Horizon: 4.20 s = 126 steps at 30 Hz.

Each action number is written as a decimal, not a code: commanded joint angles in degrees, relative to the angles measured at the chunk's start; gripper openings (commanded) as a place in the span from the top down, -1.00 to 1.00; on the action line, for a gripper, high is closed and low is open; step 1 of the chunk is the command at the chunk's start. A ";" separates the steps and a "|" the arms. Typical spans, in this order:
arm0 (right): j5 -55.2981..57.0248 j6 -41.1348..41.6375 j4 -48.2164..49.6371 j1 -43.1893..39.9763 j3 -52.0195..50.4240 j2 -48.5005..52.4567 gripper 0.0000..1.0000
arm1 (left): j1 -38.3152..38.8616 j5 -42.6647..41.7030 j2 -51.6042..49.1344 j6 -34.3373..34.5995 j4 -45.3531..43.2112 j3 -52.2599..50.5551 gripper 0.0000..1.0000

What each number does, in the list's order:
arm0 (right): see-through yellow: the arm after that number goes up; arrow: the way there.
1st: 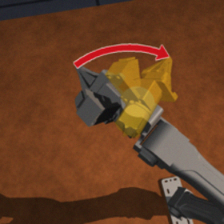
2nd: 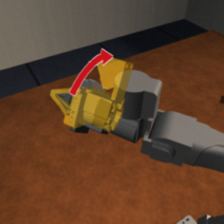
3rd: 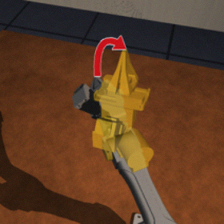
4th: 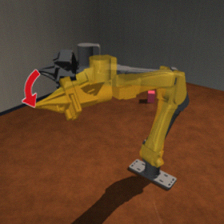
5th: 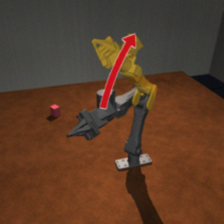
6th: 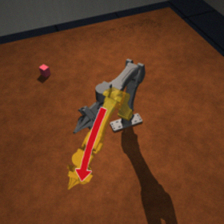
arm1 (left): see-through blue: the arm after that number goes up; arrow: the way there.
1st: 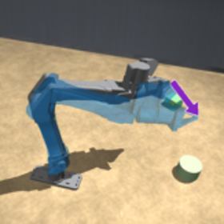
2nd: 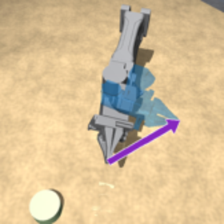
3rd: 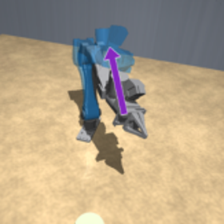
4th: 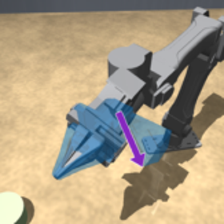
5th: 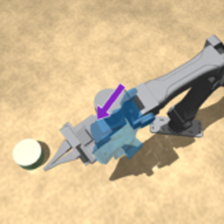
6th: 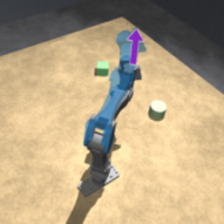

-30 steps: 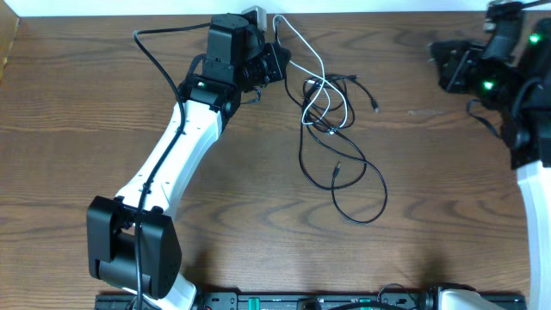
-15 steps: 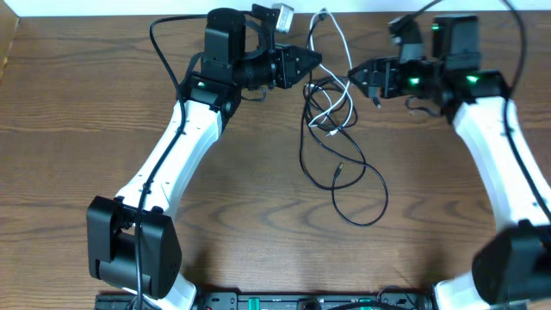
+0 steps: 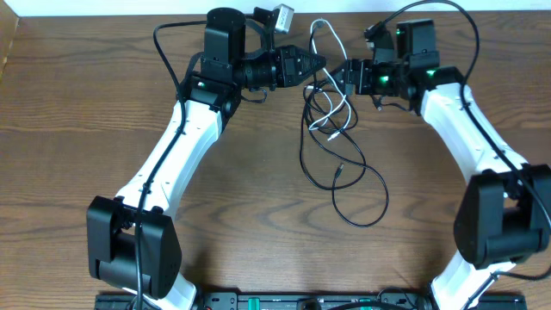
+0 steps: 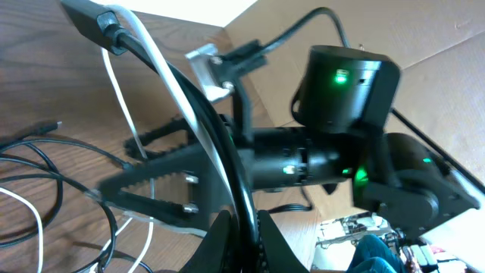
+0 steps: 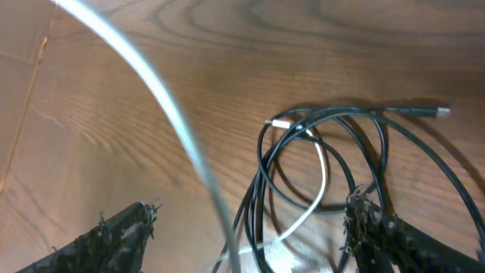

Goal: Untangle cables

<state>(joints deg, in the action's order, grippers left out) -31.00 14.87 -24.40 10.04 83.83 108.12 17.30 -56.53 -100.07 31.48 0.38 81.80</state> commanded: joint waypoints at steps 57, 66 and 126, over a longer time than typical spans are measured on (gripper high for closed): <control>-1.60 2.32 -9.84 -26.47 6.10 -18.69 0.98 | -0.26 25.09 1.38 -26.73 30.91 0.17 0.85; -18.75 13.05 -8.57 -27.96 29.20 -18.75 0.98 | -0.24 25.77 1.38 -26.75 31.69 0.17 0.85; 22.95 -0.61 -15.06 -43.82 44.41 21.33 -0.99 | -0.20 25.73 1.38 -26.73 30.21 0.17 0.84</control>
<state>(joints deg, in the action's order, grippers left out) -8.01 15.42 -38.37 -33.85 127.92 129.56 17.26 -31.14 -99.85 5.52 30.63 81.87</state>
